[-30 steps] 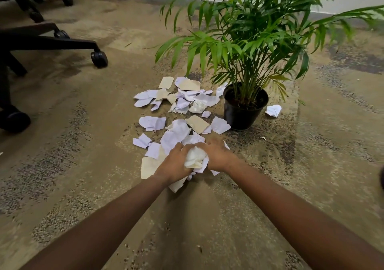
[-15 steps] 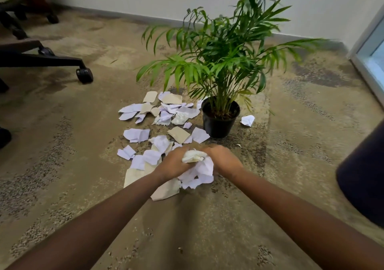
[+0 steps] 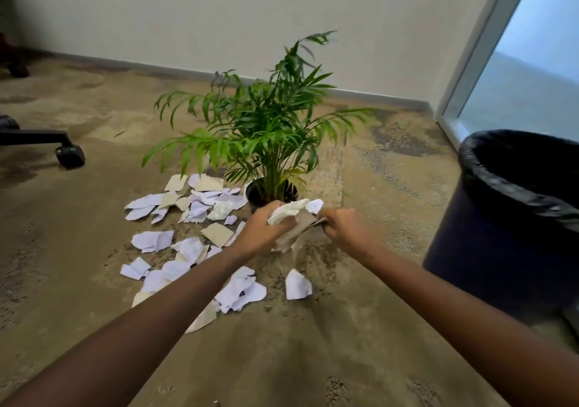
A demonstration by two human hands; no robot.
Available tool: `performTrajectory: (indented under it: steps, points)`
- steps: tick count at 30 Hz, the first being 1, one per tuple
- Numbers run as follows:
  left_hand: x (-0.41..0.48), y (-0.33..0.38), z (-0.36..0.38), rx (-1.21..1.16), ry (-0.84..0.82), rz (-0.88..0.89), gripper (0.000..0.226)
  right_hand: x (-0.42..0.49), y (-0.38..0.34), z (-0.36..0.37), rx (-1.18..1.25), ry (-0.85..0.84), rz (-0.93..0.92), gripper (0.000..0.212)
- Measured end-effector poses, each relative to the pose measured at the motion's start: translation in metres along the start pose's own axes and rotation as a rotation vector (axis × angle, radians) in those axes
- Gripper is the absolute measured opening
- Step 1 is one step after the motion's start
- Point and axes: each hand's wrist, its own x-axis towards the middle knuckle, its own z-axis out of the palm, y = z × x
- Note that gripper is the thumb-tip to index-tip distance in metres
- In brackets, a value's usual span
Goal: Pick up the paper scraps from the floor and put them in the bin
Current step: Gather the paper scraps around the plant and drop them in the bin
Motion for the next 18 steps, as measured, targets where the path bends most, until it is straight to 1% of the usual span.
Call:
performTrajectory:
  steps: [5,8,10,12,14,16,18]
  points:
    - [0.011,0.054,0.023,-0.153,0.032,0.07,0.012,-0.014,0.018,-0.057,0.056,0.176,0.06,0.023]
    - [0.02,0.093,0.037,-0.195,0.062,0.159,0.009,-0.023,0.029,-0.094,0.067,0.299,0.075,0.021]
    - [0.025,0.122,0.048,-0.228,0.071,0.206,0.001,-0.03,0.035,-0.121,0.065,0.392,0.085,0.021]
    - [0.029,0.15,0.06,-0.272,0.092,0.24,0.014,-0.037,0.042,-0.146,0.057,0.492,0.096,0.021]
    - [0.031,0.174,0.075,-0.326,0.091,0.274,0.016,-0.046,0.05,-0.169,0.054,0.571,0.118,0.019]
    - [0.032,0.193,0.093,-0.384,0.082,0.283,0.013,-0.055,0.06,-0.189,0.035,0.634,0.146,0.02]
    - [0.032,0.21,0.114,-0.47,0.068,0.255,0.007,-0.066,0.071,-0.207,0.02,0.682,0.171,0.022]
